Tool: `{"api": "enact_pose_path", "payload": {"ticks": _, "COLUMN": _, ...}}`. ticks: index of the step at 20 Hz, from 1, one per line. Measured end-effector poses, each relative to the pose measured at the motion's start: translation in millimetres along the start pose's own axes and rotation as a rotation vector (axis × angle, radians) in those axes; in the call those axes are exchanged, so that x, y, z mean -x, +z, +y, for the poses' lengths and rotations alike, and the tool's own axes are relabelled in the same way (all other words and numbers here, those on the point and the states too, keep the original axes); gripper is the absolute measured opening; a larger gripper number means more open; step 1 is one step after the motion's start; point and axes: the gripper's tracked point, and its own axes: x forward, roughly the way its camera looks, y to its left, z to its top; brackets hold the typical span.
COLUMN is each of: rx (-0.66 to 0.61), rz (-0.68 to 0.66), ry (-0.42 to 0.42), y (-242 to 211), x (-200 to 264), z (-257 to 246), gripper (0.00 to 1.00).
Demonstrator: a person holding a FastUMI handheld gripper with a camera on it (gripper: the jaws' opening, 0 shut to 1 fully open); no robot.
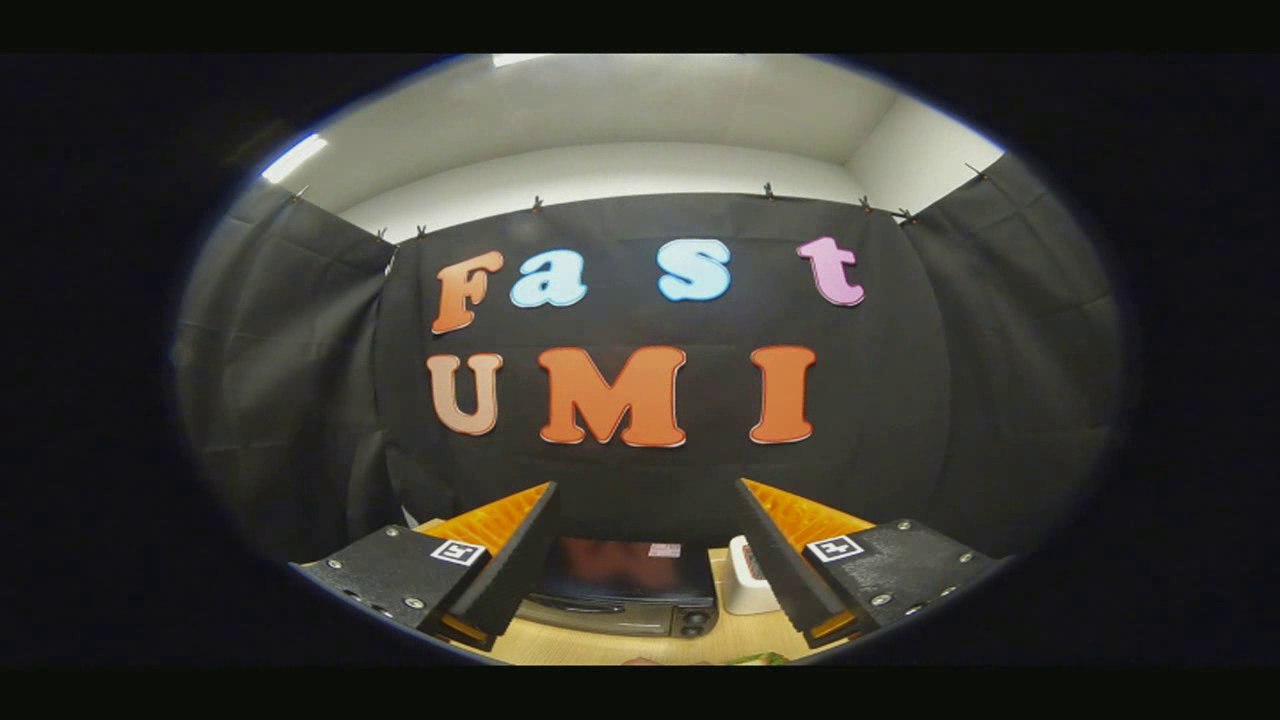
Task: Open the toaster oven, put the food inside, and close the toaster oven door.
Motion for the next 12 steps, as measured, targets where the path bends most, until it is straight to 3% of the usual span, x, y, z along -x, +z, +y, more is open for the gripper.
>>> {"api": "enact_pose_path", "payload": {"ticks": 3, "rx": -0.022, "rz": 0.054, "ry": -0.036, "y": -21, "x": -7, "z": 3, "gripper": 1.0}}
{"api": "enact_pose_path", "payload": {"ticks": 12, "rx": -0.061, "rz": 0.304, "ry": 0.018, "y": -127, "x": -37, "z": 51, "gripper": 1.0}}
